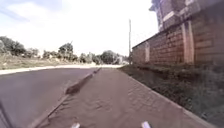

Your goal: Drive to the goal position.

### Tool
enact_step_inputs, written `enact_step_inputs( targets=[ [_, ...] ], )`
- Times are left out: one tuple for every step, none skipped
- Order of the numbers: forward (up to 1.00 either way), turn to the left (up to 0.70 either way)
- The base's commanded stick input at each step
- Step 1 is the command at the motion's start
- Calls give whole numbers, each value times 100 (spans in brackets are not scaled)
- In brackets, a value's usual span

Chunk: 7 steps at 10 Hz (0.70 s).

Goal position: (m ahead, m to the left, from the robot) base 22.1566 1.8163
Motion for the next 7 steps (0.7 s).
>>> enact_step_inputs(
  targets=[
    [67, 0],
    [67, 0],
    [67, 0],
    [67, 0],
    [67, 0],
    [67, 0],
    [67, 0]
  ],
)
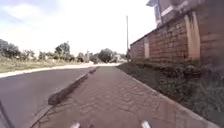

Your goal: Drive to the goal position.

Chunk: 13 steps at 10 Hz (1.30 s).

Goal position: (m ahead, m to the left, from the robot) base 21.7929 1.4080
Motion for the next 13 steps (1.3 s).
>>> enact_step_inputs(
  targets=[
    [67, 0],
    [67, 0],
    [67, 0],
    [67, 0],
    [67, 0],
    [67, 0],
    [67, 0],
    [67, 0],
    [67, 0],
    [67, 0],
    [67, 0],
    [67, 0],
    [67, 0]
  ],
)
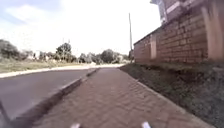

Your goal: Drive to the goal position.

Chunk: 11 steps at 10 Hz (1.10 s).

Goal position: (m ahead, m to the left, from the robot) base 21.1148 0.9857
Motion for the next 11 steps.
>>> enact_step_inputs(
  targets=[
    [67, 0],
    [67, 0],
    [68, 0],
    [68, 0],
    [68, 0],
    [69, 0],
    [70, 0],
    [70, 0],
    [70, 0],
    [70, 0],
    [70, 0]
  ],
)
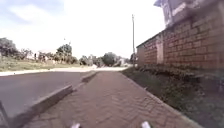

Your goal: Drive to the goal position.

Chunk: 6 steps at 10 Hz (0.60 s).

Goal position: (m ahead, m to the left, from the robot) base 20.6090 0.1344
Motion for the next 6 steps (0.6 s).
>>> enact_step_inputs(
  targets=[
    [70, 0],
    [70, 0],
    [70, 0],
    [69, 0],
    [69, 0],
    [69, 0]
  ],
)
